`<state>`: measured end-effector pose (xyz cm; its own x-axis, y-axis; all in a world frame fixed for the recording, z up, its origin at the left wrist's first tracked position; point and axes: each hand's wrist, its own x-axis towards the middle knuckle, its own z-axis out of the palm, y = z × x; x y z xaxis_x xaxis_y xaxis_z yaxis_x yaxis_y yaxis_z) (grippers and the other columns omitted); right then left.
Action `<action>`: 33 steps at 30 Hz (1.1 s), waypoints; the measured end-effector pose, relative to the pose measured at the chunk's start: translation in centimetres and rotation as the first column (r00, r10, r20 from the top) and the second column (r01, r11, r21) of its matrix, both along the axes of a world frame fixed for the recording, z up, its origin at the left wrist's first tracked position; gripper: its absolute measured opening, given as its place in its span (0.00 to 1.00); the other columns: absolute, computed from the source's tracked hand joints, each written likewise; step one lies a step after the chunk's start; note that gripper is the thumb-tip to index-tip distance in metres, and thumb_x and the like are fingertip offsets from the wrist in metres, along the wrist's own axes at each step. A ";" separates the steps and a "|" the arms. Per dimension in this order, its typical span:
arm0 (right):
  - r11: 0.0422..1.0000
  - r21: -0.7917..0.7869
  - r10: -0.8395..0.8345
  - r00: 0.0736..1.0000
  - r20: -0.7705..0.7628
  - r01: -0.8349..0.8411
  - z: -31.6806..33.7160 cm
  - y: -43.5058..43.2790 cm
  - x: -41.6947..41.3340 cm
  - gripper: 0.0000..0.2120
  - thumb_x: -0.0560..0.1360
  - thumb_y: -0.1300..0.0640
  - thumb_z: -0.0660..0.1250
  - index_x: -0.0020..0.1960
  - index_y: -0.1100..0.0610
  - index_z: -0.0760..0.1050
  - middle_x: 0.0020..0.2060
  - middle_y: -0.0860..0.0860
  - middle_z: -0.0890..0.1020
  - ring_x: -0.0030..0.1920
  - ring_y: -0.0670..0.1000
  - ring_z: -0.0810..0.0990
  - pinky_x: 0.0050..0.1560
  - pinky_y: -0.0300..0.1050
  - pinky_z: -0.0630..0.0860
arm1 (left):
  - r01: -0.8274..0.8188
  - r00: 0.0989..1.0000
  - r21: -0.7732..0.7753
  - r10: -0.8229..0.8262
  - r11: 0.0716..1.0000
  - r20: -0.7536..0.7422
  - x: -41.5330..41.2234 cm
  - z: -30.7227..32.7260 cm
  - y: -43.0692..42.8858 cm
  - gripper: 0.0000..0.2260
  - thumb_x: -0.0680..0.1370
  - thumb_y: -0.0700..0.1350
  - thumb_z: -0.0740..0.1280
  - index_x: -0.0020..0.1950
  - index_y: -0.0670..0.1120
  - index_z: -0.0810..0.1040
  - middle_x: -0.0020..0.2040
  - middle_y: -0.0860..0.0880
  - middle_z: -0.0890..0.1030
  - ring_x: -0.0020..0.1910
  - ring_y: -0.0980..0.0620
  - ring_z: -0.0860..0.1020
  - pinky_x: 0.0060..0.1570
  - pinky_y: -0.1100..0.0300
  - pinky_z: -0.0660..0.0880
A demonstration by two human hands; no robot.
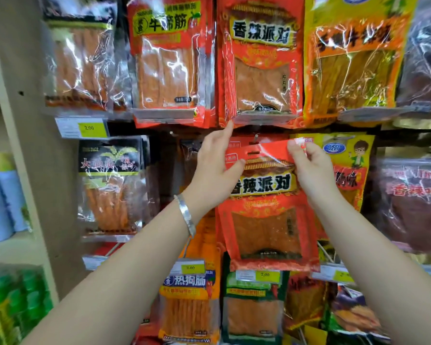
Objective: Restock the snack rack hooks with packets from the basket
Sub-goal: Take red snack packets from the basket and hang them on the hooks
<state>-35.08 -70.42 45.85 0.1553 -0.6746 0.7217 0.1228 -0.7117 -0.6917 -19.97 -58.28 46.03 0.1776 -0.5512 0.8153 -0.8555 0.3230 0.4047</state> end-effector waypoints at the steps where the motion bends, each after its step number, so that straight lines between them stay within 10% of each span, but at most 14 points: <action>1: 1.000 0.007 0.001 1.000 0.012 -0.002 0.3 0.0 0.2 0.23 0.78 0.47 0.61 0.43 0.70 0.71 0.34 0.64 0.71 0.37 0.51 0.69 0.41 0.47 0.64 | 0.017 1.000 0.012 -0.017 1.000 0.003 -0.2 0.2 -0.2 0.32 0.74 0.50 0.59 0.77 0.50 0.51 0.62 0.55 0.59 0.67 0.55 0.58 0.66 0.62 0.50; 6: 0.995 0.096 0.012 0.998 0.056 -0.017 2.1 -0.5 1.0 0.15 0.77 0.47 0.62 0.36 0.54 0.68 0.32 0.55 0.68 0.35 0.51 0.67 0.39 0.46 0.62 | 0.068 0.998 0.064 -0.067 0.996 -0.014 -0.5 0.5 -0.6 0.32 0.78 0.46 0.59 0.77 0.54 0.45 0.60 0.61 0.56 0.63 0.60 0.56 0.60 0.74 0.51; 11: 0.987 0.161 -0.023 1.000 0.013 0.020 2.5 -1.9 1.9 0.18 0.76 0.48 0.63 0.43 0.65 0.73 0.37 0.56 0.72 0.38 0.53 0.71 0.41 0.48 0.66 | 0.086 0.996 0.065 -0.084 0.994 -0.037 -0.6 0.6 -0.3 0.32 0.79 0.44 0.60 0.77 0.57 0.46 0.61 0.60 0.58 0.67 0.52 0.60 0.68 0.47 0.64; 17: 0.976 0.209 -0.071 0.997 0.011 0.068 1.2 -3.6 1.8 0.13 0.77 0.48 0.63 0.42 0.57 0.69 0.36 0.55 0.69 0.37 0.53 0.67 0.40 0.46 0.62 | 0.118 0.992 0.046 -0.115 0.992 -0.053 -0.4 0.2 -0.7 0.32 0.78 0.46 0.59 0.76 0.59 0.45 0.63 0.62 0.56 0.69 0.53 0.59 0.65 0.64 0.61; 21: 0.973 0.107 -0.205 0.979 -0.018 0.206 -0.6 -3.7 1.6 0.18 0.76 0.47 0.65 0.54 0.62 0.72 0.39 0.50 0.73 0.41 0.52 0.73 0.41 0.44 0.68 | 0.123 0.990 0.049 -0.119 0.991 -0.078 0.4 -1.8 -1.4 0.32 0.76 0.47 0.59 0.76 0.60 0.48 0.67 0.61 0.58 0.69 0.58 0.57 0.60 0.79 0.54; 29: 0.625 -0.674 -0.656 0.734 -0.178 0.395 -8.3 -1.0 1.4 0.31 0.70 0.61 0.71 0.70 0.58 0.66 0.67 0.60 0.70 0.67 0.59 0.67 0.65 0.54 0.65 | -0.190 0.972 0.264 0.142 0.946 0.188 3.5 -8.6 -3.1 0.30 0.74 0.47 0.64 0.75 0.54 0.58 0.76 0.50 0.54 0.75 0.47 0.53 0.72 0.45 0.56; 33: 0.666 -0.695 -0.644 0.680 -0.350 0.272 -10.5 -1.8 2.5 0.36 0.67 0.56 0.75 0.71 0.59 0.66 0.70 0.61 0.68 0.70 0.62 0.67 0.66 0.57 0.67 | -0.300 0.915 0.235 0.209 0.925 0.344 4.3 -10.7 -4.2 0.31 0.73 0.48 0.64 0.75 0.56 0.58 0.77 0.49 0.48 0.76 0.46 0.47 0.73 0.41 0.52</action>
<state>-32.57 -72.24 35.36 0.4134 -0.2766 0.8675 -0.5807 -0.8140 0.0172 -15.70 -62.45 35.36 0.1083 -0.7322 0.6724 -0.9887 -0.0091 0.1494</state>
